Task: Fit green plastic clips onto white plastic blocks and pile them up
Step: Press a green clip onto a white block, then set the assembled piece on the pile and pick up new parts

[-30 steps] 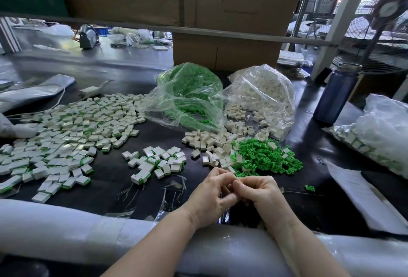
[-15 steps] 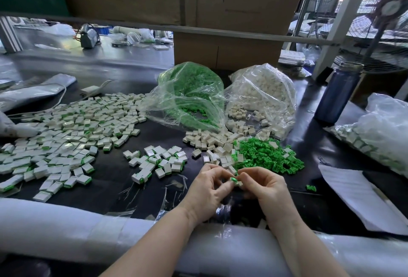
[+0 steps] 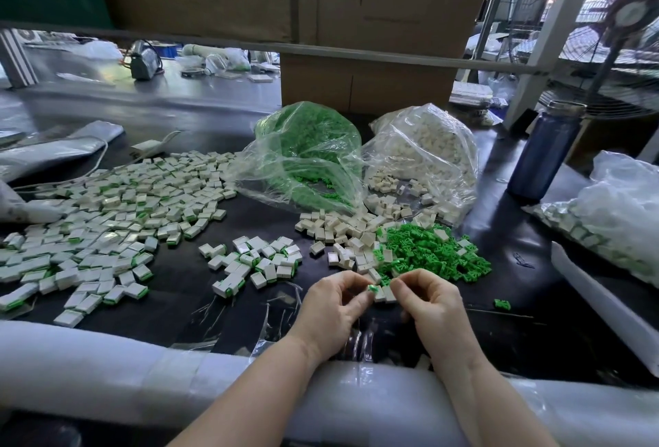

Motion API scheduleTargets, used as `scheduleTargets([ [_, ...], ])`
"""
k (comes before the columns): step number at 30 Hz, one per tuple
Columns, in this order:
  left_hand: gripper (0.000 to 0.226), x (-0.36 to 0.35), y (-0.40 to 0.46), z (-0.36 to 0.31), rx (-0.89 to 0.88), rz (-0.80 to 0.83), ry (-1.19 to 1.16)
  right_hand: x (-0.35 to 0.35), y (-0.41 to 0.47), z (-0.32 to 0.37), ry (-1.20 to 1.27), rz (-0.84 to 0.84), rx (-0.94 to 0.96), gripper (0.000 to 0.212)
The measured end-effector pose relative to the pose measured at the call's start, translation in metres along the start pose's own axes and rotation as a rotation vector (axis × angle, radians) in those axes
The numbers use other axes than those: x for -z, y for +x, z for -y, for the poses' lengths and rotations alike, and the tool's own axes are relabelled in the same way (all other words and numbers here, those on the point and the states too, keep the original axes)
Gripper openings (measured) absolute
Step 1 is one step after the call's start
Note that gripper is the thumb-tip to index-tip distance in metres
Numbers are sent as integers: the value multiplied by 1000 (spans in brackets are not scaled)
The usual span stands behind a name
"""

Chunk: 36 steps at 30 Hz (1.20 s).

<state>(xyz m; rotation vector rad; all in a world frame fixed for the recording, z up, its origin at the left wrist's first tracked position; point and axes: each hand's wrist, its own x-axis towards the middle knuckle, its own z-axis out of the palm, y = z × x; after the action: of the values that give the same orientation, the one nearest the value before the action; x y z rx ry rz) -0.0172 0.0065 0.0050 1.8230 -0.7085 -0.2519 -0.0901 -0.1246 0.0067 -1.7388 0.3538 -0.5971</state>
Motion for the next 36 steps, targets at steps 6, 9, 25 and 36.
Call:
scheduleTargets([
  [6, 19, 3, 3, 3, 103, -251, -101, 5, 2, -5, -22, -152, -46, 21],
  [9, 21, 6, 5, 6, 113, -393, -20, 6, 2, -6, -61, -190, -50, 20],
  [25, 51, 0, 6, 5, 235, -276, 434, 6, 6, -13, -267, -234, -131, 17],
  [36, 63, -10, 12, 13, 150, 34, 825, -3, 6, -14, -661, -82, -83, 49],
])
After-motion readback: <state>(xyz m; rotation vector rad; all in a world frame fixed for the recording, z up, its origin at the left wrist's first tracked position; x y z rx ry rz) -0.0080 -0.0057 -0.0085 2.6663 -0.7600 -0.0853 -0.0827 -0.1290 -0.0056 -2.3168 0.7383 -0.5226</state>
